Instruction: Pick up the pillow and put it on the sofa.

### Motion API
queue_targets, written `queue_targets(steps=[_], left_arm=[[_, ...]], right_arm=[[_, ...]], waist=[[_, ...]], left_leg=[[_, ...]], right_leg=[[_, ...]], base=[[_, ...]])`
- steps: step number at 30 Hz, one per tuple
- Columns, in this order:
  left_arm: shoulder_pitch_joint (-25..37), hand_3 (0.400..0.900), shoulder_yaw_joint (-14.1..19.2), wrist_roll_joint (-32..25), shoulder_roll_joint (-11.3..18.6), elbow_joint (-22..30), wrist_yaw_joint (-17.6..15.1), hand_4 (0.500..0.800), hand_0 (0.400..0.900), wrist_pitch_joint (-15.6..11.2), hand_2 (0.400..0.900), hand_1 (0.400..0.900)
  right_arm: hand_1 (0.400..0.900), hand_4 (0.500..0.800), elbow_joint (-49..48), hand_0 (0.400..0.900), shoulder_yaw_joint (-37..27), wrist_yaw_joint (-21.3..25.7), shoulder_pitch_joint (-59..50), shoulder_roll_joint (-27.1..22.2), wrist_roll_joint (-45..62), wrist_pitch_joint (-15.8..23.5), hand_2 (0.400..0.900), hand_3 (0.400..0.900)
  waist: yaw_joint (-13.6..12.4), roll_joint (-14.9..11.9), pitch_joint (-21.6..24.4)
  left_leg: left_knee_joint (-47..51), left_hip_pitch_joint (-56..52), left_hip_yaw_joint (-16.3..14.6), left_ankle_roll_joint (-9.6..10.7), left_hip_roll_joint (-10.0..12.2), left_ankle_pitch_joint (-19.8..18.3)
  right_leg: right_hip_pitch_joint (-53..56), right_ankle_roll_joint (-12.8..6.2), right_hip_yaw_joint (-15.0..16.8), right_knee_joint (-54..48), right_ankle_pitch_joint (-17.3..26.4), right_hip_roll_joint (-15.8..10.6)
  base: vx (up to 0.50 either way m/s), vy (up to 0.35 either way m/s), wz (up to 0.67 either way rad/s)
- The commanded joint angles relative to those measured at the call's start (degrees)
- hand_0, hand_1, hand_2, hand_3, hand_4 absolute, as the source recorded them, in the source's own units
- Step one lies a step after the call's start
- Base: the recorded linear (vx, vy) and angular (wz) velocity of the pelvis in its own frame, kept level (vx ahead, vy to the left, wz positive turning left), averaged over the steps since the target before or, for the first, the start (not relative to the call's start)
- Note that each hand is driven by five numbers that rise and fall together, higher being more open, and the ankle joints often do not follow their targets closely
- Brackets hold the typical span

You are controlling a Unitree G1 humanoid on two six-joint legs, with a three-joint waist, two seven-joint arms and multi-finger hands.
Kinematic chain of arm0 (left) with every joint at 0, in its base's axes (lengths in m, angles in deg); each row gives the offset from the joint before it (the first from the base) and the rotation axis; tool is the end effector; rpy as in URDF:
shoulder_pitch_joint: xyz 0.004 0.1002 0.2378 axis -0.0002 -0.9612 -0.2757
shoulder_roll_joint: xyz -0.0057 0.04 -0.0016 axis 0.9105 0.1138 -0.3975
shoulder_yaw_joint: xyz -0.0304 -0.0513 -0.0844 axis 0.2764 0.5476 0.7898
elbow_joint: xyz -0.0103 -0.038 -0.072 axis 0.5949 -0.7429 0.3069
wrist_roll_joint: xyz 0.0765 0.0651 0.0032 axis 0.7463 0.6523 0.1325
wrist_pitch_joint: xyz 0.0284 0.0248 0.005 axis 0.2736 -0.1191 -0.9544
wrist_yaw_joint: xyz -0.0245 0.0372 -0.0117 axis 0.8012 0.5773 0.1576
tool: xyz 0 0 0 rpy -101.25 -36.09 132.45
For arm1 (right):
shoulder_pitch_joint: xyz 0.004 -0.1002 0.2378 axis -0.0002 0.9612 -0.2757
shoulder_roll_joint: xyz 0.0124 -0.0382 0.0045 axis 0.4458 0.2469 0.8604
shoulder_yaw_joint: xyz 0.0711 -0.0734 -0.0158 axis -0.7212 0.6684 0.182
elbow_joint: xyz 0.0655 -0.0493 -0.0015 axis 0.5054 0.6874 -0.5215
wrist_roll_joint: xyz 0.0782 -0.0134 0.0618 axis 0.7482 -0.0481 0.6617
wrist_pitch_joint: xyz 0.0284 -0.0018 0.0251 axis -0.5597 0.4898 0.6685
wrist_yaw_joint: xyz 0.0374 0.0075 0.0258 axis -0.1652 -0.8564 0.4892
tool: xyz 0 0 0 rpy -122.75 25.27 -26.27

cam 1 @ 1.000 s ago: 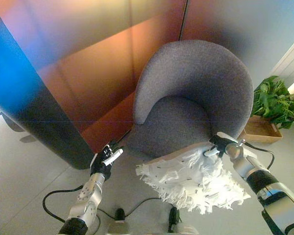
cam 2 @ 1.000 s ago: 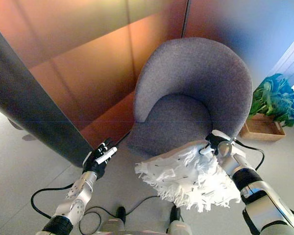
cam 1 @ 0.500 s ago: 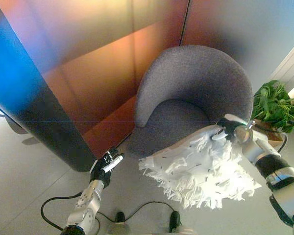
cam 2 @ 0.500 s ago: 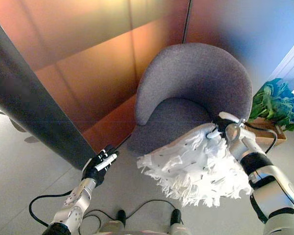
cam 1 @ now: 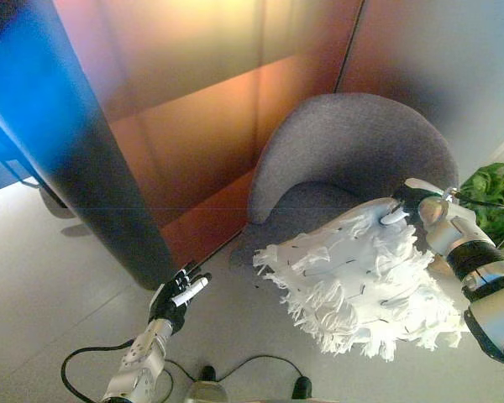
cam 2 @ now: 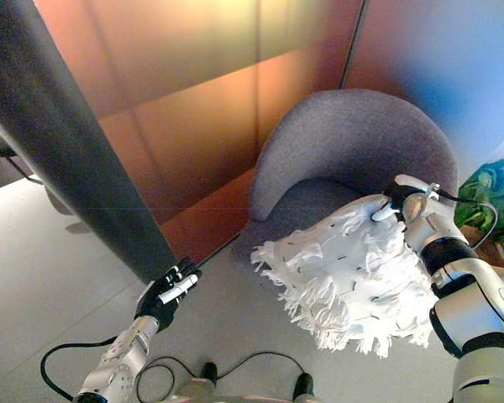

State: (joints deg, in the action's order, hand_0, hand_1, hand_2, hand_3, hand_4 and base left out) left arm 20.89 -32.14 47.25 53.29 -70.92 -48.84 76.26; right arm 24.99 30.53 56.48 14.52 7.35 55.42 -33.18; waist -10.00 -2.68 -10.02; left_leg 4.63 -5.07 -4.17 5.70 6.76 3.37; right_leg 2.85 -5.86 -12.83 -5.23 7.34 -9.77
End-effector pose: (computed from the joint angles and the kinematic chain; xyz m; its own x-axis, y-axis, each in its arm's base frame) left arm 0.1568 0.2197 -0.0422 0.8975 0.0079 -0.4409 -0.1292 0.9607 -0.2458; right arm 0.3194 -0.2961 0.1385 0.8302 -0.3731 -0.4142 -0.3014 0.3247 -0.8965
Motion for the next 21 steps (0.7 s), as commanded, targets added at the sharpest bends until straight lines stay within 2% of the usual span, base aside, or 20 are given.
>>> queue_targets(steps=[1,9,16,17,18,19,21], left_arm=[[5.0,0.9,-5.1,0.1,3.5,5.2,2.6,0.8,0.9,-4.1,0.9,0.9],[9.6,0.9,-5.8,-1.3,3.8,7.2,1.5,0.8,0.9,-6.2,0.9,0.9],[9.8,0.9,-6.4,-1.4,3.6,8.8,0.3,0.8,0.9,-6.4,0.9,0.9],[9.6,0.9,-6.5,-1.5,3.6,9.0,0.3,0.8,0.9,-6.4,0.9,0.9],[9.5,0.9,-6.5,-1.7,3.7,9.1,0.4,0.8,0.9,-6.2,0.9,0.9],[9.4,0.9,-6.4,-1.8,3.7,9.3,0.4,0.8,0.9,-6.1,0.9,0.9],[9.3,0.9,-6.5,-2.0,3.7,9.4,0.5,0.8,0.9,-5.9,0.9,0.9]], right_arm=[[0.4,0.5,2.4,0.4,5.9,8.8,-20.8,-8.0,-1.3,0.6,0.4,0.4],[0.4,0.5,4.7,0.4,10.1,12.8,-26.0,-8.1,0.9,0.9,0.4,0.4],[0.4,0.5,7.1,0.4,11.0,14.8,-26.9,-8.8,0.5,0.1,0.4,0.4],[0.798,0.739,7.4,0.798,10.8,15.1,-26.7,-8.8,0.1,0.0,0.798,0.798],[0.865,0.779,7.8,0.865,10.7,15.5,-26.6,-8.8,-0.3,-0.1,0.865,0.865],[0.9,0.8,8.0,0.9,10.6,15.6,-26.5,-8.8,-0.6,-0.3,0.9,0.9],[0.9,0.8,8.6,0.9,10.3,16.3,-26.3,-8.7,-1.0,-0.7,0.9,0.9]], waist=[[-2.6,-2.1,2.2],[-3.0,-0.8,-3.5],[-3.1,0.1,-4.4],[-3.1,0.2,-4.4],[-3.1,0.3,-4.3],[-3.1,0.4,-4.2],[-3.0,0.5,-3.8]], left_leg=[[0.4,2.7,4.7,0.8,1.5,0.5],[0.4,7.6,6.0,0.7,1.7,1.4],[0.4,8.8,6.1,0.5,1.2,1.8],[0.4,8.8,6.0,0.5,1.1,1.8],[0.4,8.7,5.9,0.5,1.0,1.8],[0.4,8.6,5.8,0.5,0.9,1.8],[0.4,8.3,5.7,0.4,0.7,1.7]], right_leg=[[0.8,-5.48,-2.2,0.5,1.1,-3.8],[-3.6,-4.92,-1.3,0.4,1.4,-2.9],[-4.4,-4.79,-1.4,0.7,1.3,-3.2],[-4.4,-4.82,-1.4,0.8,1.3,-3.3],[-4.3,-4.86,-1.5,0.8,1.3,-3.5],[-4.2,-4.86,-1.5,0.8,1.2,-3.6],[-3.9,-4.9,-1.5,0.8,1.2,-3.7]], base=[[-0.21,-0.049,0.01],[-0.18,-0.029,-0.01],[-0.02,0.024,0.04],[0.02,0.036,0.04],[0.02,0.035,0.04],[0.04,0.043,0.03],[0.05,0.042,0.03]])
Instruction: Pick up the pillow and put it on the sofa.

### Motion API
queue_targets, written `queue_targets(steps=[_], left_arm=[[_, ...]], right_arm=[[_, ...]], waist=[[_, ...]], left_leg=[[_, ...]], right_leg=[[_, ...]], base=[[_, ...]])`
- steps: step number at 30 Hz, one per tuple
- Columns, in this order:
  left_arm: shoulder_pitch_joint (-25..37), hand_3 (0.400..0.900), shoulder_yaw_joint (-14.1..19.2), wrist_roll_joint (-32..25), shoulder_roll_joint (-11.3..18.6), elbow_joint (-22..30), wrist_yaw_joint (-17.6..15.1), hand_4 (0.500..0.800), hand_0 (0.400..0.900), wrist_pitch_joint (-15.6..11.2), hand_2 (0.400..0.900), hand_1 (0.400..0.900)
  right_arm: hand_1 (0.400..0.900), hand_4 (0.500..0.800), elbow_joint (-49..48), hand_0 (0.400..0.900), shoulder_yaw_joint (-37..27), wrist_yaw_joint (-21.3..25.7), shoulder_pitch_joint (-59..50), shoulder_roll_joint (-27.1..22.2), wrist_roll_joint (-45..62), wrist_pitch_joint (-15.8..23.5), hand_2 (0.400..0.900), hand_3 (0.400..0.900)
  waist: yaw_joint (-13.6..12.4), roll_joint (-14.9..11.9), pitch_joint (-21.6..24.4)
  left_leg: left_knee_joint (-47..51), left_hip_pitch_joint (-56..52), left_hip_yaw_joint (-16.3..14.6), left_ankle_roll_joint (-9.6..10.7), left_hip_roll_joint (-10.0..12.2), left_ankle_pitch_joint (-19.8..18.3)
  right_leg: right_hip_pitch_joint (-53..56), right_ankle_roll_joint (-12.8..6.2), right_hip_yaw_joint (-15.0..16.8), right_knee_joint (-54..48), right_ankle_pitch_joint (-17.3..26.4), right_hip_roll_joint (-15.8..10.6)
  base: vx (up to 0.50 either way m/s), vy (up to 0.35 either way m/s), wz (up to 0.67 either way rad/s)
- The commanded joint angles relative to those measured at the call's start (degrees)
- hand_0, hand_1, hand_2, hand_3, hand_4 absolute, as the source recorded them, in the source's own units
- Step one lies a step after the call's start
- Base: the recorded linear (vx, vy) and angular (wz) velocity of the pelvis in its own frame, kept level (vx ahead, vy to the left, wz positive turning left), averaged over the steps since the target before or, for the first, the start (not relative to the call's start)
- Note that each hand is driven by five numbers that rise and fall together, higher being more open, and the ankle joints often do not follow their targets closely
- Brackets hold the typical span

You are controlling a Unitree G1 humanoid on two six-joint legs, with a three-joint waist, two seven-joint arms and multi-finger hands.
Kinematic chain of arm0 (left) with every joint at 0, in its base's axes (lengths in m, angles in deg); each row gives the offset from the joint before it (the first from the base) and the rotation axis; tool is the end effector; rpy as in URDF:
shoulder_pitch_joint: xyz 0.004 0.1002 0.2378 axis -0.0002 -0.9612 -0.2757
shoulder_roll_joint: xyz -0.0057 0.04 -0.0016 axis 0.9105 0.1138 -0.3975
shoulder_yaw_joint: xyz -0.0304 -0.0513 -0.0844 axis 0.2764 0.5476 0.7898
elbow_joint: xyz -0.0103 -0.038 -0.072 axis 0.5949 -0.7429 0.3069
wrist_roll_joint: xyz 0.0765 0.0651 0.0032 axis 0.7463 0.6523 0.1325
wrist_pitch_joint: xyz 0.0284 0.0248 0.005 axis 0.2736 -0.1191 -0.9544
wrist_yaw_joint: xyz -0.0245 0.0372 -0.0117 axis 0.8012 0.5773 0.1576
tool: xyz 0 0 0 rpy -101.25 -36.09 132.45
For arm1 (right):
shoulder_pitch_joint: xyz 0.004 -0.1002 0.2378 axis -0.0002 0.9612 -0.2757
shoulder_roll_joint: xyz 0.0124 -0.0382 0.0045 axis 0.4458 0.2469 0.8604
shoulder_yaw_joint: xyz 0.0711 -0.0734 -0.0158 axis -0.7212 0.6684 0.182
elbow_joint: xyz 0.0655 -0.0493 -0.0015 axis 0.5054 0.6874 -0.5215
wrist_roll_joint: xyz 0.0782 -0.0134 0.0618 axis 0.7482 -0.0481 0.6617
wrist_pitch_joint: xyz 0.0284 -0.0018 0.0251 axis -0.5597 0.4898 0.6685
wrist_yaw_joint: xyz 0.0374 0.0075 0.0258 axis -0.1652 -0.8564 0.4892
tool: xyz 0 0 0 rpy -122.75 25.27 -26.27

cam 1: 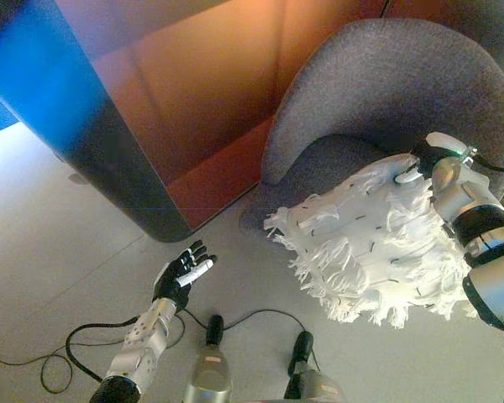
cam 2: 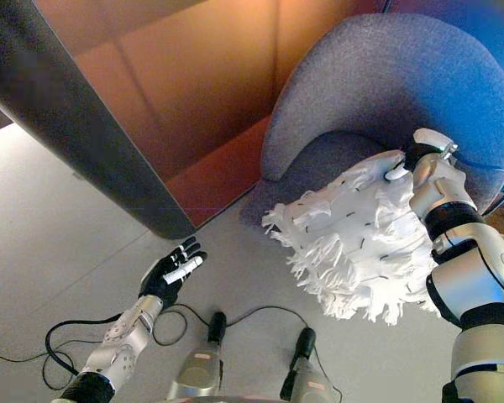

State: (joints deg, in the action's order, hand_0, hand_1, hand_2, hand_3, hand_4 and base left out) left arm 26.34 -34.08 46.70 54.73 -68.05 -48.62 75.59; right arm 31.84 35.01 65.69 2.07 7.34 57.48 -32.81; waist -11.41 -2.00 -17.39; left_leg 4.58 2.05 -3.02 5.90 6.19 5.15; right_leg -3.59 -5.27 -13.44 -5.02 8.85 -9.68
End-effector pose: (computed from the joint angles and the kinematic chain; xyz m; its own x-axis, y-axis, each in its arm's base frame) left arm 0.1879 0.2127 -0.0196 0.9473 -0.0567 -0.3153 -0.0260 0.9674 -0.2519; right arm 0.3404 -0.2904 0.1895 0.8848 -0.4376 -0.1597 -0.0554 0.2416 -0.9688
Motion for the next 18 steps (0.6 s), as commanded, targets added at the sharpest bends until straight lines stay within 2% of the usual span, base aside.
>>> queue_targets(steps=[1,18], left_arm=[[3.6,0.9,-4.6,-1.4,2.3,6.5,0.3,0.8,0.9,-5.3,0.9,0.9],[0.4,0.9,-4.0,0.3,2.1,6.6,0.2,0.8,0.9,-3.6,0.9,0.9]], right_arm=[[0.9,0.8,2.0,0.9,5.6,7.0,-13.6,-8.7,-3.3,-0.9,0.9,0.9],[0.9,0.8,1.4,0.9,2.5,6.9,-8.1,-8.6,-5.6,0.5,0.9,0.9]], waist=[[-1.6,-0.2,3.7],[-1.1,-0.9,6.5]], left_leg=[[0.4,1.0,4.4,0.3,1.3,-0.2],[0.4,-2.9,2.7,0.5,1.7,-1.4]], right_leg=[[2.7,-5.53,-0.9,0.6,-0.4,-3.8],[6.0,-5.76,-0.7,0.5,-1.0,-4.2]], base=[[0.05,0.027,0.02],[0.06,0.003,0.0]])
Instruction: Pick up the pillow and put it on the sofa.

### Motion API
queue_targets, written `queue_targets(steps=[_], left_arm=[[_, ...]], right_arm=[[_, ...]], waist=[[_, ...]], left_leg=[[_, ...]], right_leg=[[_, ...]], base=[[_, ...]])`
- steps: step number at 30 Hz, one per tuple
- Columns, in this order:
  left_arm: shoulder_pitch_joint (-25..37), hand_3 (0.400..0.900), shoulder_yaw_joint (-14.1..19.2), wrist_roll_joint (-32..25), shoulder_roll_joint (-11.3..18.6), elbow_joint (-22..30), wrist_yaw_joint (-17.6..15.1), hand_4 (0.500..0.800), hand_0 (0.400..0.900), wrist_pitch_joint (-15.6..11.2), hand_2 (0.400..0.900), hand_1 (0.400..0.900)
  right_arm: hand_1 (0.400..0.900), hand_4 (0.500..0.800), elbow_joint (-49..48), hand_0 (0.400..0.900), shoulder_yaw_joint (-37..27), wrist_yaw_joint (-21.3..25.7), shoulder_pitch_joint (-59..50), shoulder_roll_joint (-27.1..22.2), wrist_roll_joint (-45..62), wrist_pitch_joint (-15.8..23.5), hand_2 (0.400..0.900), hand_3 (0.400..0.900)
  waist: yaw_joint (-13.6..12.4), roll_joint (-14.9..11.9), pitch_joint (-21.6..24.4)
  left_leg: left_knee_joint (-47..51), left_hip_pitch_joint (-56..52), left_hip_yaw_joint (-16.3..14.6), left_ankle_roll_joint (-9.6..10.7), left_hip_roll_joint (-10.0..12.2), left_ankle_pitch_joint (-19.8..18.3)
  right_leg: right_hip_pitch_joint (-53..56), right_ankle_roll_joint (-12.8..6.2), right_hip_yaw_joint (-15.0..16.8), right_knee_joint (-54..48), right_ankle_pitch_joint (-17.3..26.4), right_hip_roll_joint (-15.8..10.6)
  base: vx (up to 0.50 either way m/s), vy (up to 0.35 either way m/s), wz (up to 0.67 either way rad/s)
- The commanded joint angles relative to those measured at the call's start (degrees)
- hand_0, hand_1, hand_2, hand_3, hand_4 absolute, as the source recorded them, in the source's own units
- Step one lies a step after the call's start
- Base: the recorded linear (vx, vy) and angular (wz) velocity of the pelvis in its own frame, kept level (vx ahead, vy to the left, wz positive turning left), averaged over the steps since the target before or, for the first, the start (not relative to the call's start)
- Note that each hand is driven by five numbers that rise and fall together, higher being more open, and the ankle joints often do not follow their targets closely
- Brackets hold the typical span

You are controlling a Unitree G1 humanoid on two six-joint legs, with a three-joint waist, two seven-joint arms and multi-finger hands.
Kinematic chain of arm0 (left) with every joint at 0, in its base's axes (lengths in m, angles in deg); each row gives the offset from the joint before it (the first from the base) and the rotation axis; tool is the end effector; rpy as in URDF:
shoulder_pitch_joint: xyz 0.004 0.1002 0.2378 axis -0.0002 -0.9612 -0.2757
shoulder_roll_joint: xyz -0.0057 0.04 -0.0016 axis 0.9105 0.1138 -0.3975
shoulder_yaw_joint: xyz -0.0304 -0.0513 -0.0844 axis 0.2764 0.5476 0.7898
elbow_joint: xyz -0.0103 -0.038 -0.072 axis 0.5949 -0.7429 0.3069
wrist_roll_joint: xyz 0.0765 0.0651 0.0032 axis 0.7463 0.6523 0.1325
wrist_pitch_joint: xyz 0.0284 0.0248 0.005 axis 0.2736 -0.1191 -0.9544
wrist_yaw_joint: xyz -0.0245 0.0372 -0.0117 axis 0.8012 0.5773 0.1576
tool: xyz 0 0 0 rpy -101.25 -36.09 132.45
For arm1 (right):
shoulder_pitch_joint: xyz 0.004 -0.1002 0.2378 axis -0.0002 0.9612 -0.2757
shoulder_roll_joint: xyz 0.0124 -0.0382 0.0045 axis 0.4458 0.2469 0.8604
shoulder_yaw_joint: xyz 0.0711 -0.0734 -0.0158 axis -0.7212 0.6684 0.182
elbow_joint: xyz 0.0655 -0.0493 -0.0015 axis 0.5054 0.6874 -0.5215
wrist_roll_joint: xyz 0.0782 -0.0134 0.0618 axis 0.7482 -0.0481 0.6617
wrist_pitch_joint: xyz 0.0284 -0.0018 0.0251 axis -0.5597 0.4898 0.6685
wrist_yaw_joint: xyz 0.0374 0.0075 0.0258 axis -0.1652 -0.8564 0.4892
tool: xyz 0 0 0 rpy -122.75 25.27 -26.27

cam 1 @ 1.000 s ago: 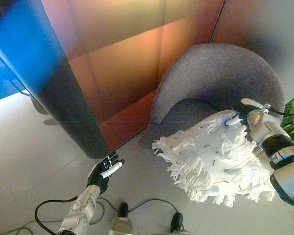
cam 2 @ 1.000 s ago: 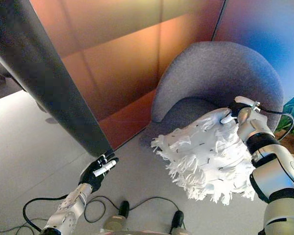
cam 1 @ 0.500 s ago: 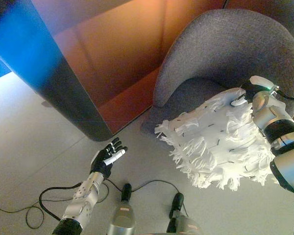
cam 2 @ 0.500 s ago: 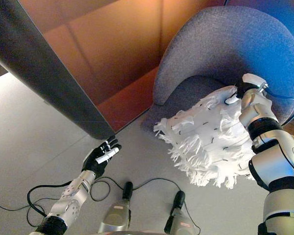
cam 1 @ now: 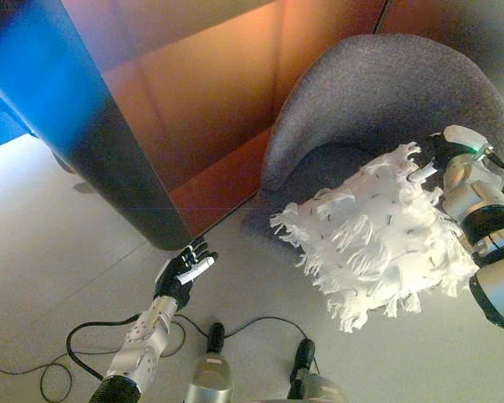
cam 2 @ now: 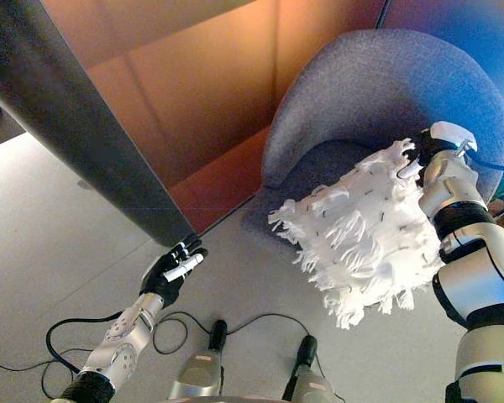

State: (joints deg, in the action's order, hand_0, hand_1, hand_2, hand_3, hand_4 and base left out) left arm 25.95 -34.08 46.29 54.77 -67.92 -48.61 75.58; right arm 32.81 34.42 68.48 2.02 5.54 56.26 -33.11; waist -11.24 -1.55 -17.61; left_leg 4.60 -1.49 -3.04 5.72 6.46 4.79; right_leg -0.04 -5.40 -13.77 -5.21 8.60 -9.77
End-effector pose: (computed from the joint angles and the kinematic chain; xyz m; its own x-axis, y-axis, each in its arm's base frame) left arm 0.1862 0.2131 -0.0204 0.9461 -0.0546 -0.3193 -0.0313 0.9657 -0.2578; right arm 0.3355 -0.3030 0.1942 0.8638 -0.4942 -0.0977 -0.0001 0.1937 -0.9811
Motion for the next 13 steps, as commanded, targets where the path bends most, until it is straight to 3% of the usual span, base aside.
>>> queue_targets(steps=[1,13], left_arm=[[0.8,0.9,-4.0,0.7,2.1,6.5,0.1,0.8,0.9,-3.4,0.9,0.9],[0.0,0.9,-4.3,0.1,2.0,6.2,1.6,0.8,0.9,-3.1,0.9,0.9]], right_arm=[[0.9,0.8,0.5,0.9,2.8,4.1,-7.8,-6.8,-4.6,0.9,0.9,0.9],[0.9,0.8,0.4,0.9,1.7,3.8,-5.5,-6.8,-4.5,1.4,0.9,0.9]], waist=[[-1.2,-1.4,6.8],[-0.9,-1.5,7.5]], left_leg=[[0.4,0.5,2.7,0.7,1.4,-1.1],[0.4,-0.4,2.2,0.9,1.8,-1.4]], right_leg=[[2.5,-5.65,-0.4,0.6,-0.8,-4.1],[3.3,-5.82,-0.4,0.5,-1.0,-4.2]], base=[[0.04,-0.001,0.0],[0.0,0.0,0.0]])
